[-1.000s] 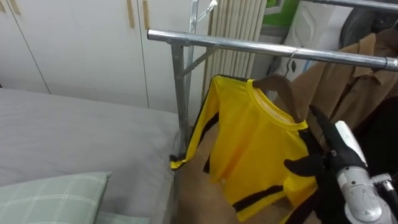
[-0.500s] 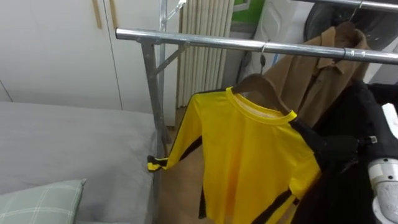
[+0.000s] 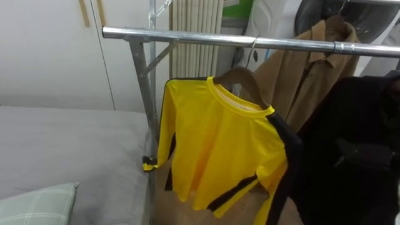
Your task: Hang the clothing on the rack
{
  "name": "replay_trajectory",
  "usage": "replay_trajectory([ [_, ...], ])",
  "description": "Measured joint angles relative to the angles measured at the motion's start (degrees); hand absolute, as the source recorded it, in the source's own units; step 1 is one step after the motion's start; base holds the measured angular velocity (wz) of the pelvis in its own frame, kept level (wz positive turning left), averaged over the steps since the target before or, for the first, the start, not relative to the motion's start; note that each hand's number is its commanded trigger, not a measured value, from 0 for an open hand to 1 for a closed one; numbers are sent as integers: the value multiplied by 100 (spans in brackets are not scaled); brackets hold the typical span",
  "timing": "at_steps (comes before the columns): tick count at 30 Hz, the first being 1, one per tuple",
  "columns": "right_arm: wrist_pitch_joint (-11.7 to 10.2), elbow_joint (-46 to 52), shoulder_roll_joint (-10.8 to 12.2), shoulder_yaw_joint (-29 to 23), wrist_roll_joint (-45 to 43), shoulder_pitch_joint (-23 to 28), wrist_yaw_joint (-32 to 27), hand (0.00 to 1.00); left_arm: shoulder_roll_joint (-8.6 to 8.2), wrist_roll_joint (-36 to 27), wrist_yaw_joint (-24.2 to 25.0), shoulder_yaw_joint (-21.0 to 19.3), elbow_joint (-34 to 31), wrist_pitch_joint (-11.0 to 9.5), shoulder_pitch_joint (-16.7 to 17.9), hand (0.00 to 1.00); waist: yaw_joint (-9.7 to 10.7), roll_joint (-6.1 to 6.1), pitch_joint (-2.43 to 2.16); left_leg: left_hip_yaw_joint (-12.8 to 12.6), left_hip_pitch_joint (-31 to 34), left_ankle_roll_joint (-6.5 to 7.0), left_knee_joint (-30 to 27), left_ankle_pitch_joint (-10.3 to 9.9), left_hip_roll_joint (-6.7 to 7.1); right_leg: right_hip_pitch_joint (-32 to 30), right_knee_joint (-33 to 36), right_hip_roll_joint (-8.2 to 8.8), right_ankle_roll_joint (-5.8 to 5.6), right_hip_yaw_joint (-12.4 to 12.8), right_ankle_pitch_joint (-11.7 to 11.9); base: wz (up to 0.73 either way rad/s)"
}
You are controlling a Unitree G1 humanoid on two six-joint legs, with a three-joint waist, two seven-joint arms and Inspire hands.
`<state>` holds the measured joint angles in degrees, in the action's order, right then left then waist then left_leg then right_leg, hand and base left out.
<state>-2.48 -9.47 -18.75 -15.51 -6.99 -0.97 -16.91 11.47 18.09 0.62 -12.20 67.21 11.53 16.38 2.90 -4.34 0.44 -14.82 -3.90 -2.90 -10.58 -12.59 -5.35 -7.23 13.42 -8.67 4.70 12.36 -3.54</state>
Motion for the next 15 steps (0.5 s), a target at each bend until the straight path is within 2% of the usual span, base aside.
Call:
replay_trajectory([
  [5, -1, 27, 45, -163, -8, 669, -45, 0, -70, 0, 1, -5, -105, 2, 95, 0, 9, 37, 7, -79, -39, 3, 84, -6, 11, 18, -63, -48, -20, 118, -29, -6],
  [8, -8, -158, 65, -155, -3, 909, -161, 0, -110, -9, 0, 1, -102, 2, 134, 0, 27, 95, -15, -91, -106, 9, 100, -19, 10, 40, -51, -50, -21, 108, -26, -3],
  [11, 8, -216, 262, -152, 60, 1122, -107, 0, -145, -54, -3, 1, -103, 2, 141, 0, 18, 134, -3, -122, -149, 7, 120, -29, 11, 33, -37, -53, -21, 90, -40, -4],
  [13, -1, -351, 446, -120, 311, 1236, -58, 0, -144, -130, -8, 2, -103, 4, 132, 0, 34, 152, -4, -125, -177, 3, 119, -37, 6, 59, -31, -58, -14, 121, -51, 0],
  [15, -3, -591, 526, -13, 697, 1306, -7, 0, -145, -200, -31, -2, -103, 5, 111, 0, 35, 152, -3, -129, -181, 3, 118, -37, 6, 55, -14, -74, -21, 163, -60, 0],
])
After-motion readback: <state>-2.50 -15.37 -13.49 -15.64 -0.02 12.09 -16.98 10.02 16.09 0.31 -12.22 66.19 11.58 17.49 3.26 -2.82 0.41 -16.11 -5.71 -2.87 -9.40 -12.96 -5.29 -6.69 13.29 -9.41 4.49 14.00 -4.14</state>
